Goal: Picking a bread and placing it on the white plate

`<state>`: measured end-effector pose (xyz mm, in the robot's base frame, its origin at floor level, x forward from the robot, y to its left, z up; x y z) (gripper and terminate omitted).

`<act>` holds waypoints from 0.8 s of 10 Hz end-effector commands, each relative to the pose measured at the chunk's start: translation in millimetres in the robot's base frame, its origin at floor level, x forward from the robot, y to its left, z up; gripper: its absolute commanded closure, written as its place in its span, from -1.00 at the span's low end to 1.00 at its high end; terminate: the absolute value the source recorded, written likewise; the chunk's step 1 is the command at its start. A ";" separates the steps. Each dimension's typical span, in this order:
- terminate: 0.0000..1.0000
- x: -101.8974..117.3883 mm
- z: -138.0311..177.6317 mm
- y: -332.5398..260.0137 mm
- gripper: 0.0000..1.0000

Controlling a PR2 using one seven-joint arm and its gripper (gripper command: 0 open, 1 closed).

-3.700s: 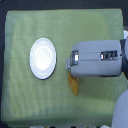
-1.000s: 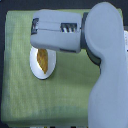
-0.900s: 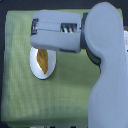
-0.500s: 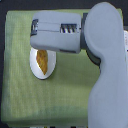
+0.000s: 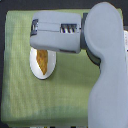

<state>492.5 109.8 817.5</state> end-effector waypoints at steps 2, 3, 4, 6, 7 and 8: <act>-1.00 0.0 -4.1 -1.1 -1.00; -1.00 1.6 -4.0 -3.8 -1.00; -1.00 1.5 -4.3 -5.4 -1.00; -1.00 0.0 -5.7 -5.2 -1.00; -1.00 0.3 -5.7 -5.1 -1.00; -1.00 1.5 -5.3 -6.3 -1.00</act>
<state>492.7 109.9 817.6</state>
